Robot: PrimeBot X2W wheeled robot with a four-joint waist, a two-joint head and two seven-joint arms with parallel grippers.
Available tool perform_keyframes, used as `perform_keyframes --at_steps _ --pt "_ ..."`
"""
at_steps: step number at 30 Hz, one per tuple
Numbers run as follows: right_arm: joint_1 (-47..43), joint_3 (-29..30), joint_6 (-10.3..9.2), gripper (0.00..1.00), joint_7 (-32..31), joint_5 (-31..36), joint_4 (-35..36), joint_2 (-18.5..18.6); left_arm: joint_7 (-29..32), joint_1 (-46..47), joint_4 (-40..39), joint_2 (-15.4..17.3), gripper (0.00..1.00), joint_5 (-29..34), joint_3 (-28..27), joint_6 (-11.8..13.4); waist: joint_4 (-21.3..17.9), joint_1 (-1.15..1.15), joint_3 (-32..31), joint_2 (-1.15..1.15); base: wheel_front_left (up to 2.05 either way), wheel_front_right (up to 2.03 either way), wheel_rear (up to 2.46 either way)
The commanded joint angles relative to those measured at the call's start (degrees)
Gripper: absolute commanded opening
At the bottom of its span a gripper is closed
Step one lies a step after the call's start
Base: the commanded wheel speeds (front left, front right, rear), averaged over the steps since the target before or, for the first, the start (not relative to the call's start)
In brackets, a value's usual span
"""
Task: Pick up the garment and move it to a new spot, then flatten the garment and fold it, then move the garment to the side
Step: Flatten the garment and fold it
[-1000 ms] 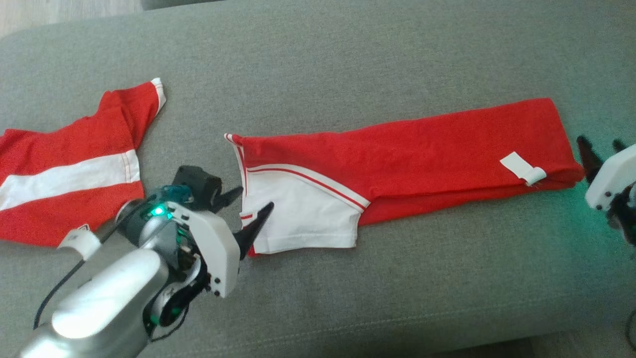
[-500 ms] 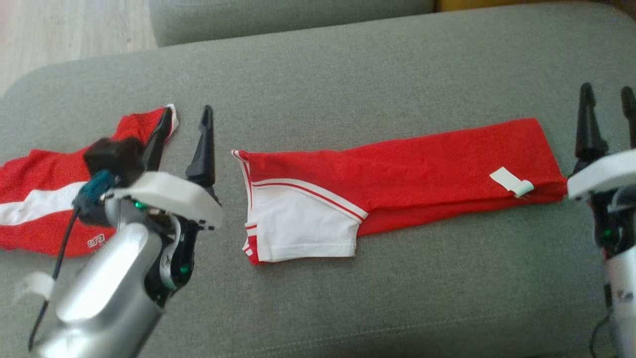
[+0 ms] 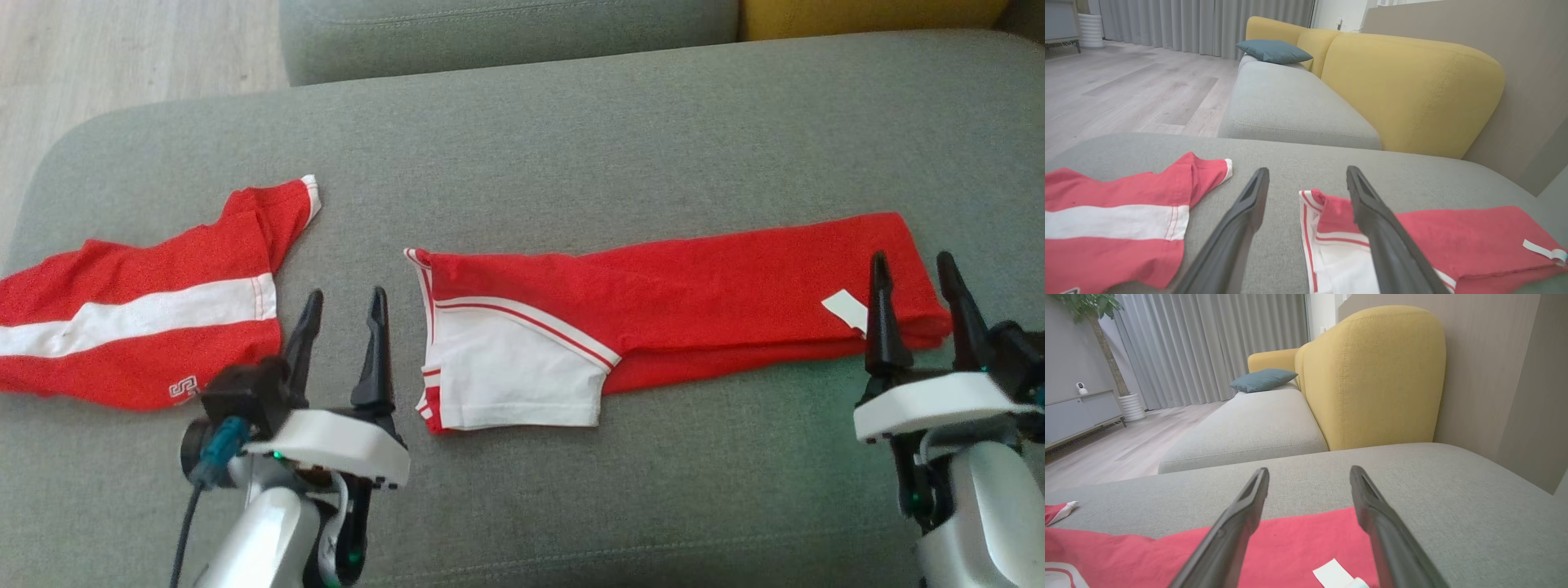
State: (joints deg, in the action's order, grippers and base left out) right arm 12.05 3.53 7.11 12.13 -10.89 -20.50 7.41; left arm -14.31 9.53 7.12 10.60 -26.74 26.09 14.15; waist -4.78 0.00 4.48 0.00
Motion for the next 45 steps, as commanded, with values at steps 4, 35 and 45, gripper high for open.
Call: perform_keyframes --at_steps 4,35,45 --pt "0.5 0.1 0.37 1.00 0.9 1.9 1.9 -0.8 -0.7 0.9 -0.1 -2.1 1.00 3.3 -5.1 -3.2 0.6 0.00 0.3 0.00 0.00 0.00 0.00" --pt "17.8 22.3 0.37 1.00 -23.6 1.4 -15.8 -3.0 -0.7 8.5 3.3 -7.5 1.00 9.9 -12.1 -10.8 1.9 0.00 13.8 0.00 0.00 0.00 0.00" --pt "17.9 20.8 0.37 0.00 -23.3 -1.1 -14.4 -3.1 -0.7 9.7 3.1 -7.4 1.00 11.0 -15.1 -11.2 0.4 0.00 14.7 0.00 0.00 0.00 0.00"
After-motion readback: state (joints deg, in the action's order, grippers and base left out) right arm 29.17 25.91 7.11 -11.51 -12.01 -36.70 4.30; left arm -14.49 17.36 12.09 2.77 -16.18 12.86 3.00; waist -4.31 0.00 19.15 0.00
